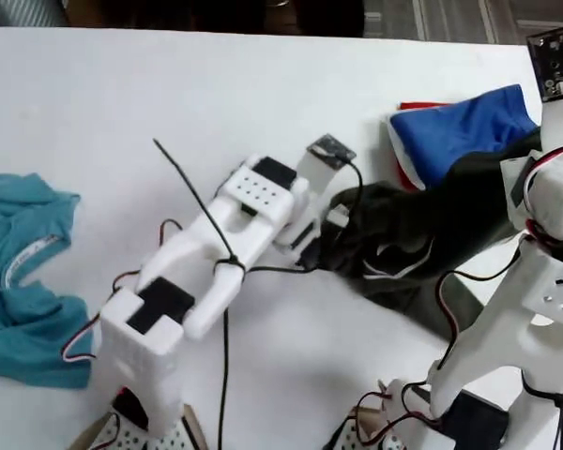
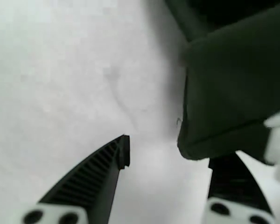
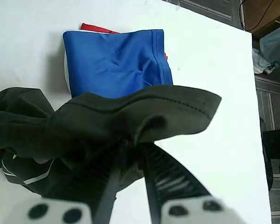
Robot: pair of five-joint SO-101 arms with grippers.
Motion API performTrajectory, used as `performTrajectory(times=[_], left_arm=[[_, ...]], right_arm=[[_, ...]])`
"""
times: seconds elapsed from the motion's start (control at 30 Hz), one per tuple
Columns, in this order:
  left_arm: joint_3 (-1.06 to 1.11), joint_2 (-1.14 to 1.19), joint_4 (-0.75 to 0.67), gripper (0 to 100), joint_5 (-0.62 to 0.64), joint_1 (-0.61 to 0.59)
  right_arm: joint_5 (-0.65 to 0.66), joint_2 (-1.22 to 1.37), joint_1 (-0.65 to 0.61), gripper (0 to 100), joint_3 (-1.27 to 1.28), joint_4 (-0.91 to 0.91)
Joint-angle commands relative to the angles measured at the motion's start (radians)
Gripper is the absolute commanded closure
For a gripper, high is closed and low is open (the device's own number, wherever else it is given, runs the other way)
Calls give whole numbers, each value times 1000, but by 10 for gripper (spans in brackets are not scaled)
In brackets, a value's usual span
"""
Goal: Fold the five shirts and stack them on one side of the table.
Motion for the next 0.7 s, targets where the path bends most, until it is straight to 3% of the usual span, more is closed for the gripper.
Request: performTrajectory(times=[0.0,0.2,0.4,0.67], left_arm=[[-58,-8,-26,714,5,12],[-59,-6,-40,721,5,37],[-62,-6,-44,946,5,87],[-59,-12,-35,974,5,84]], right_arm=[[-2,-47,13,979,0,8],[2,-47,15,979,0,8],[-2,-47,15,979,0,8],[-2,-47,15,979,0,10]])
